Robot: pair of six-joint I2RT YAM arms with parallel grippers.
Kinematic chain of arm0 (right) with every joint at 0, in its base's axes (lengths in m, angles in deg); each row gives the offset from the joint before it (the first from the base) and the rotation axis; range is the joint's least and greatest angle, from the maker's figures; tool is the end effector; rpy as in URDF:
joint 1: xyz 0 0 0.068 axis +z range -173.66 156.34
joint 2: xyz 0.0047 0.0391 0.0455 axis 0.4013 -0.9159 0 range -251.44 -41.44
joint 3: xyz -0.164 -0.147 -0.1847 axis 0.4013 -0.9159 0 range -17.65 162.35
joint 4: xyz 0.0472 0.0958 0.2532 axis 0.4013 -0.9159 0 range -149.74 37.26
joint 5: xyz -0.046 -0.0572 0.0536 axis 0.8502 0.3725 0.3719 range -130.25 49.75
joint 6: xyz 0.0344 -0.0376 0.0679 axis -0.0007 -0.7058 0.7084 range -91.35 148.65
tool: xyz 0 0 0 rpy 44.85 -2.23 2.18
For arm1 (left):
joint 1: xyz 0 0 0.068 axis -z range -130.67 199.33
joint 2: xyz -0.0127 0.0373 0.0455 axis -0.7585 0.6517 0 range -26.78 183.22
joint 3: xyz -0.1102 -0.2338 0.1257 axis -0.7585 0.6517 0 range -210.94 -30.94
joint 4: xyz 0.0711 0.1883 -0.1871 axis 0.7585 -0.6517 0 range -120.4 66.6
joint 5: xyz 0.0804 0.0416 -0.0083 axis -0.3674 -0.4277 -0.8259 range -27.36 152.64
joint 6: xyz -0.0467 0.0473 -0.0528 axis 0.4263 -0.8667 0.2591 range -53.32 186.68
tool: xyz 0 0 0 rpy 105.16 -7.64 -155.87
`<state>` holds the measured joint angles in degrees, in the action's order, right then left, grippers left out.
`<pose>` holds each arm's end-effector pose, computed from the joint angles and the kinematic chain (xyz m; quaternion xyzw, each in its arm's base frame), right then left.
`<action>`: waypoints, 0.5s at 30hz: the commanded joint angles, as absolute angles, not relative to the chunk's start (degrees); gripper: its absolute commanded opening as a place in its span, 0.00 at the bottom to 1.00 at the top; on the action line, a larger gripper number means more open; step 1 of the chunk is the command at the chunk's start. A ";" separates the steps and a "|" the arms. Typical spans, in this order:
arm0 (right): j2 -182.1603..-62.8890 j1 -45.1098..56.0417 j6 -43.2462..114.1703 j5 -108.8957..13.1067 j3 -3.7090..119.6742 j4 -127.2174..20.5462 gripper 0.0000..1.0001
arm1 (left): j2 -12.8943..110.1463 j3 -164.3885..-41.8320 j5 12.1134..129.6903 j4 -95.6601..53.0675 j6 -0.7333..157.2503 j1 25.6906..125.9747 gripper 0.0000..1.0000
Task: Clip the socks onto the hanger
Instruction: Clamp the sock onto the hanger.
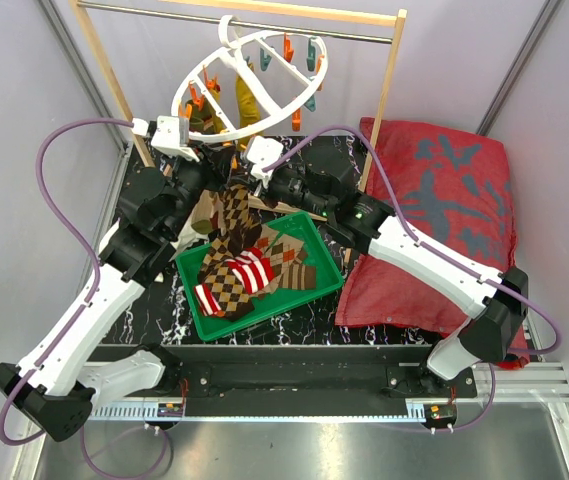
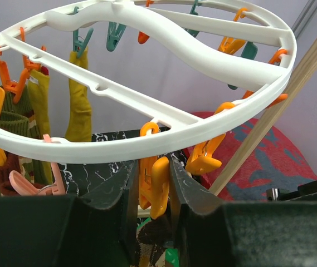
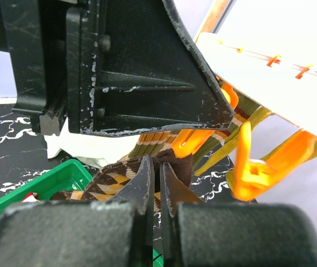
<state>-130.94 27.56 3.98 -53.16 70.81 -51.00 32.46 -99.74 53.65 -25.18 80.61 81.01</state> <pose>0.2529 0.3413 0.4496 -0.4924 0.5015 0.2392 0.6699 0.2353 -0.1314 0.4754 0.0428 0.6567 -0.2437 0.7124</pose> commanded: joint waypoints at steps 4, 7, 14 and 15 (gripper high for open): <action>-128.10 28.46 3.07 -51.59 72.00 -47.99 0.00 | 32.98 -103.36 48.76 -26.39 79.60 81.94 0.00; -128.54 28.63 2.63 -52.12 72.78 -48.52 0.00 | 33.16 -103.80 48.75 -26.56 80.30 82.03 0.00; -129.33 29.42 2.19 -52.38 74.10 -49.14 0.00 | 34.04 -104.77 47.79 -27.88 80.83 82.64 0.00; -129.42 29.42 2.02 -52.30 74.19 -49.22 0.00 | 34.04 -104.77 47.53 -28.14 80.92 82.73 0.00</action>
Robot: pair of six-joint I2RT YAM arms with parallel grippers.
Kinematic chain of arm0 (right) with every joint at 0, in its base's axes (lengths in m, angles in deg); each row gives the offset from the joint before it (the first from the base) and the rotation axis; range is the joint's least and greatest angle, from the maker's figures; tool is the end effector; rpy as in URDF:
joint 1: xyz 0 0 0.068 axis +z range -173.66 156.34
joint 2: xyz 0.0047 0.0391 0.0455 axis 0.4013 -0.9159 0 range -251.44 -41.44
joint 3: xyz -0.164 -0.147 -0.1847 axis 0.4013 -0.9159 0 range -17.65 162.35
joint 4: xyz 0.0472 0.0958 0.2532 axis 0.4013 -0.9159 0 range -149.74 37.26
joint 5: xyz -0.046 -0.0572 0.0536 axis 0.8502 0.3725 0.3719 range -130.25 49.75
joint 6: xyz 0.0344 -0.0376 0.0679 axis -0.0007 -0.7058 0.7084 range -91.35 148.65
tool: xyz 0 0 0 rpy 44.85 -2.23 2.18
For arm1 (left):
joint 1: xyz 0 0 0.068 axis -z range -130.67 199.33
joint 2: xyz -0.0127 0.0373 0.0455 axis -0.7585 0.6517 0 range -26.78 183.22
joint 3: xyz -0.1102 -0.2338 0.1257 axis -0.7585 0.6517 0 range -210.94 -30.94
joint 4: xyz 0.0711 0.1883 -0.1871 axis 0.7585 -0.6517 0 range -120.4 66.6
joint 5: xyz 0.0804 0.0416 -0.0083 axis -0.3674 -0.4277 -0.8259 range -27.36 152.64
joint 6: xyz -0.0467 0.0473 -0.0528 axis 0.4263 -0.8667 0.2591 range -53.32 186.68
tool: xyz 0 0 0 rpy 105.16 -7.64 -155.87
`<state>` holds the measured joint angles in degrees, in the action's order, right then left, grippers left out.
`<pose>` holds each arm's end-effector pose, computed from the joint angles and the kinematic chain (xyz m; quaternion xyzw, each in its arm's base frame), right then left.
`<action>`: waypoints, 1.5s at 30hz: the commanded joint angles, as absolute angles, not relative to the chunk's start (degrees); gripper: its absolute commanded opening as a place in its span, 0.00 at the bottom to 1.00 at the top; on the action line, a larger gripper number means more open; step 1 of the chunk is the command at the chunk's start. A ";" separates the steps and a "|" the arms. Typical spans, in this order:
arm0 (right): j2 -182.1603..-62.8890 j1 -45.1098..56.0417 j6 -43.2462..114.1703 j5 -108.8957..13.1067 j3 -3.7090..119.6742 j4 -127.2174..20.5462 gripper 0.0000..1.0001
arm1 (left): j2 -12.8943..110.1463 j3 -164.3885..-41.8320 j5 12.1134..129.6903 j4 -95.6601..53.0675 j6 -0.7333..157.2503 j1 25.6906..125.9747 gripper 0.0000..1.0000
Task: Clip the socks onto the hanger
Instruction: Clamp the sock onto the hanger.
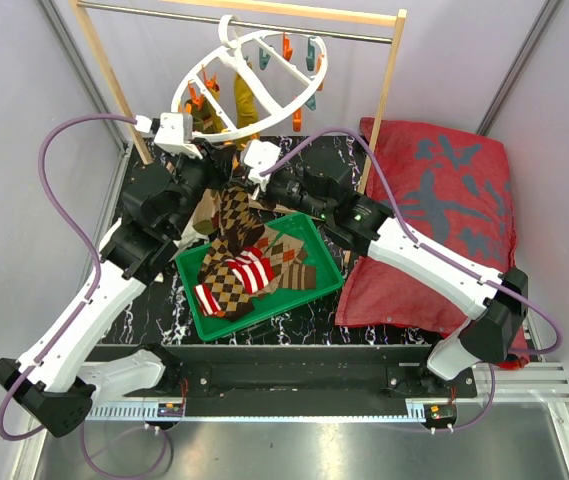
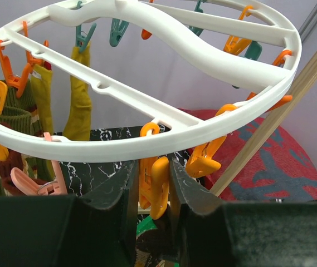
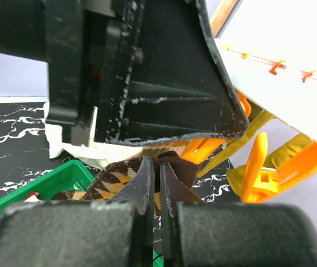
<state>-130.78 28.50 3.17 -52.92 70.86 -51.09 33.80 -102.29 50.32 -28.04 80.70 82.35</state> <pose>0.2470 0.3445 0.4509 -0.4986 0.4944 0.2387 0.6709 0.2371 -0.1350 0.4796 0.0310 0.6685 -0.2294 0.7068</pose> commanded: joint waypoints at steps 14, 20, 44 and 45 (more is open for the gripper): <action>-130.39 29.95 2.46 -51.15 72.52 -49.93 0.00 | 33.25 -106.44 47.44 -28.41 84.78 82.91 0.00; -130.48 30.04 1.40 -50.45 72.96 -49.66 0.00 | 33.25 -105.91 47.44 -28.94 85.66 83.08 0.00; -131.45 30.13 -0.18 -48.60 74.46 -49.84 0.00 | 34.48 -106.61 46.12 -32.10 84.79 83.79 0.00; -131.36 30.04 -0.44 -48.52 74.72 -49.75 0.00 | 34.57 -106.70 45.77 -32.28 84.52 83.87 0.00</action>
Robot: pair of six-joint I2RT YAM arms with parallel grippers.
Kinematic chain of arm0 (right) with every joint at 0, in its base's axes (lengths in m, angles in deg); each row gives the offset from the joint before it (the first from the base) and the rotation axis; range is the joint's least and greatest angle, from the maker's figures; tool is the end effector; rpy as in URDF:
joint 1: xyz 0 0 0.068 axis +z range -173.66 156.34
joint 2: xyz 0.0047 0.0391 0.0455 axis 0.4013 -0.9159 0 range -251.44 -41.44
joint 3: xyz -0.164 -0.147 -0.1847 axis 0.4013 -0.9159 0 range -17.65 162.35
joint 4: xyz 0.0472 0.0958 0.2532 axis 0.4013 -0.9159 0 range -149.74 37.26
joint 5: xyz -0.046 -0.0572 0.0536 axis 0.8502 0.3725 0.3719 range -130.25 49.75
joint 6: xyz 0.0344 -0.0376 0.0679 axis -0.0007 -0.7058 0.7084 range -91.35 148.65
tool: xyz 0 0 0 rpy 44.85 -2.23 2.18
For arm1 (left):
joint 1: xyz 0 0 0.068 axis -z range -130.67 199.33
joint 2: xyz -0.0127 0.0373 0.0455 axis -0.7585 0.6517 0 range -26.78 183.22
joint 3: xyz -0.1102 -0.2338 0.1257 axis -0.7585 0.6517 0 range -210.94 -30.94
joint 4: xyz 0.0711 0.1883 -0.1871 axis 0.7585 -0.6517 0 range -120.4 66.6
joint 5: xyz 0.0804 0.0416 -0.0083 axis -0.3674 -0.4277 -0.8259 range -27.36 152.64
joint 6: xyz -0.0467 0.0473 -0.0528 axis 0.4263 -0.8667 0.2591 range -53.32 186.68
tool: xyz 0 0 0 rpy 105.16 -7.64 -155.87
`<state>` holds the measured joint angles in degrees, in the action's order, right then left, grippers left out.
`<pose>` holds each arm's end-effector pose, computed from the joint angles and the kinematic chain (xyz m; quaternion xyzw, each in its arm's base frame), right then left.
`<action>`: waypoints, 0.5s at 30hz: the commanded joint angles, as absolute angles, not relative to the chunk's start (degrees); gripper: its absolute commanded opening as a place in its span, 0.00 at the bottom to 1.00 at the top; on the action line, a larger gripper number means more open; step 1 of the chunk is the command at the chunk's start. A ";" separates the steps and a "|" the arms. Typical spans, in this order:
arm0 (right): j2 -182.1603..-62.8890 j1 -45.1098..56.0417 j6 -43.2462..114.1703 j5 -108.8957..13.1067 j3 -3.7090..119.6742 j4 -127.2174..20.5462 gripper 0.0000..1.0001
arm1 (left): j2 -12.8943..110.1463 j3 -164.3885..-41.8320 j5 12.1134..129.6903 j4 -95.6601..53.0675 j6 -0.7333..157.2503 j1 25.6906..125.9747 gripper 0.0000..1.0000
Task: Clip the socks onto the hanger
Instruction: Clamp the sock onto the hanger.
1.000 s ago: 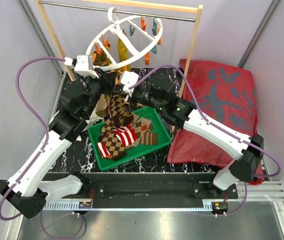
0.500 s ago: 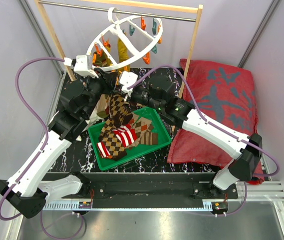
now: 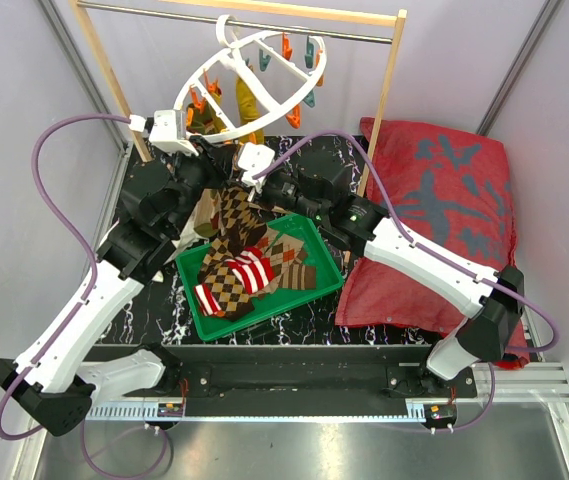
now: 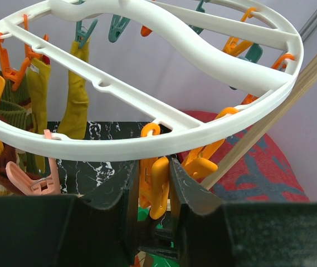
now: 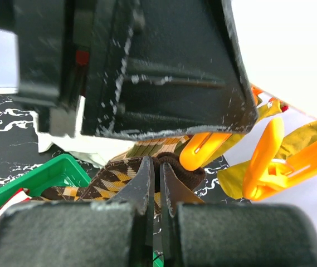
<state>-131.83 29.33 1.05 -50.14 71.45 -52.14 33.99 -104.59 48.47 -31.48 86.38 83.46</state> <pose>0.2486 0.3509 0.4449 -0.5045 0.5014 0.2137 0.6697 0.2328 -0.1356 0.4855 -0.0057 0.6778 -0.2562 0.6892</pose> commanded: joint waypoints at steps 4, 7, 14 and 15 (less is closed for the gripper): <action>-130.74 30.04 -0.97 -47.73 74.90 -49.32 0.00 | 34.92 -106.79 44.10 -32.89 82.94 84.05 0.00; -130.65 30.04 -0.88 -47.99 75.25 -49.22 0.00 | 35.36 -107.14 43.57 -33.59 82.50 84.22 0.00; -130.74 30.13 -1.24 -46.67 74.72 -49.14 0.00 | 35.53 -107.58 42.52 -33.95 82.32 84.58 0.00; -130.74 30.04 -1.24 -46.58 74.46 -48.96 0.00 | 35.53 -107.67 42.08 -34.03 82.32 84.58 0.00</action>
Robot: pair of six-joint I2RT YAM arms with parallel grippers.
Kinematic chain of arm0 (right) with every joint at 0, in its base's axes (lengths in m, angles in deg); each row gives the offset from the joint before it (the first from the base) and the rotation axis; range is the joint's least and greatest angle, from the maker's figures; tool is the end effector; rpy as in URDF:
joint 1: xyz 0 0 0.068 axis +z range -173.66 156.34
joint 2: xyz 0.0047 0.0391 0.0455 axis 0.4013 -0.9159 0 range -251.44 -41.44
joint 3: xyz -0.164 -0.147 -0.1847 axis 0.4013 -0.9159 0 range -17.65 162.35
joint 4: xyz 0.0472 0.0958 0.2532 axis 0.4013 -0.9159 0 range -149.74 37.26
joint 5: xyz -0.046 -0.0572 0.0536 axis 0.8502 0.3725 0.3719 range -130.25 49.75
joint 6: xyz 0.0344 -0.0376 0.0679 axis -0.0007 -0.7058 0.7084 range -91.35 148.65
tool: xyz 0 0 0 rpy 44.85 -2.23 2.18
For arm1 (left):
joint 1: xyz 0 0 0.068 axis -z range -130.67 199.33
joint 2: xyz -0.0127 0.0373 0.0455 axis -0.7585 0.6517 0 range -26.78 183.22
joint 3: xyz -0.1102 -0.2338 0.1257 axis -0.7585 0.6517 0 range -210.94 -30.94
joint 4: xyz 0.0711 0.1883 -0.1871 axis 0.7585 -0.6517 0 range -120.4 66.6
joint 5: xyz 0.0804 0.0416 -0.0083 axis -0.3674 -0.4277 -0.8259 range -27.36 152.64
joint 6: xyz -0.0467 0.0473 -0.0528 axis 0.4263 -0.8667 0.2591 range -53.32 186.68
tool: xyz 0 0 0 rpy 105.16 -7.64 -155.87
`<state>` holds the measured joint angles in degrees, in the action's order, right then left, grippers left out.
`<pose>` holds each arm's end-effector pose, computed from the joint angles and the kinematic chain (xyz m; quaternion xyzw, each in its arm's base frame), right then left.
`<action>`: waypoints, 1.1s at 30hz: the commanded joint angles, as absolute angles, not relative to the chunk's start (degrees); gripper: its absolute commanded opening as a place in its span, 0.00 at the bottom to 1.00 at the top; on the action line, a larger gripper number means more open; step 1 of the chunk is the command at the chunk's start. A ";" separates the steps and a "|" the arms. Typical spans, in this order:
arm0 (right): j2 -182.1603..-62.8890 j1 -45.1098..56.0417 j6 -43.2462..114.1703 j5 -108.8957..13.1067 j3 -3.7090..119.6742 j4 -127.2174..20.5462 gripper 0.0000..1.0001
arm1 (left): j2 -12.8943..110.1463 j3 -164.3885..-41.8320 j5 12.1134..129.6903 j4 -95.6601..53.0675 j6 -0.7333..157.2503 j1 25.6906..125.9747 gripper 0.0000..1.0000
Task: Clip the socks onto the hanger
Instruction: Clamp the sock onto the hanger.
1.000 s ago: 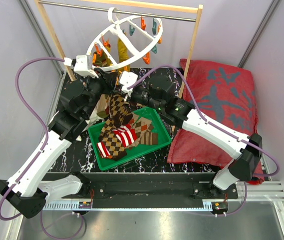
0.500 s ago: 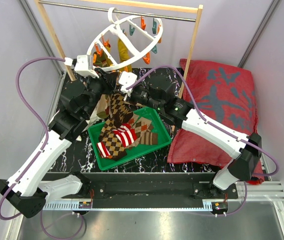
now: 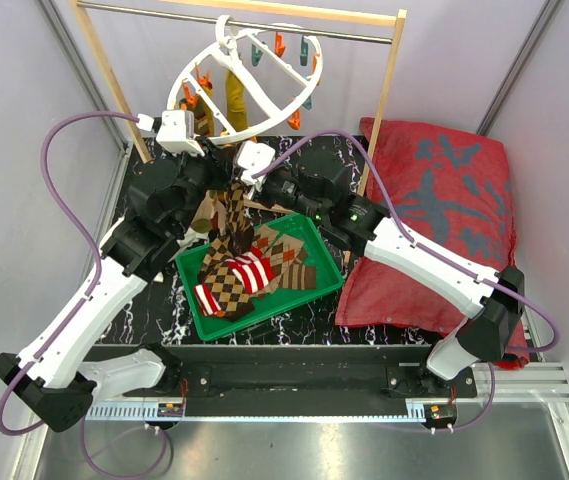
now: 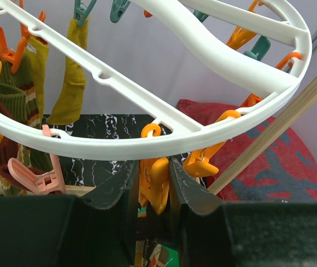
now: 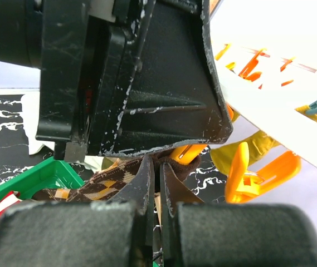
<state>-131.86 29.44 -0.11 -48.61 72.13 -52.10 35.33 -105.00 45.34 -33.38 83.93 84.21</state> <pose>0.2494 0.3501 0.4497 -0.5009 0.4990 0.1991 0.6786 0.2389 -0.1394 0.4774 -0.0016 0.6954 -0.2185 0.6846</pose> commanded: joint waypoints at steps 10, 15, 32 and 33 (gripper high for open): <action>-128.90 30.13 -0.97 -45.26 73.31 -46.68 0.00 | 36.15 -108.37 38.12 -35.70 81.62 84.93 0.00; -129.16 30.13 -0.62 -45.88 73.58 -46.59 0.00 | 35.97 -108.72 38.73 -35.62 81.88 84.93 0.17; -129.69 30.04 3.86 -46.14 71.04 -45.71 0.34 | 31.50 -105.83 36.01 -34.57 81.97 84.93 0.77; -129.69 30.04 4.04 -46.14 70.77 -45.71 0.40 | 30.97 -105.13 36.01 -34.21 82.06 84.93 0.79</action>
<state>-131.83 29.59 2.06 -46.82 71.71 -49.43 33.05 -106.38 37.63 -36.83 81.71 84.88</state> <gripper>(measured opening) 0.293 0.759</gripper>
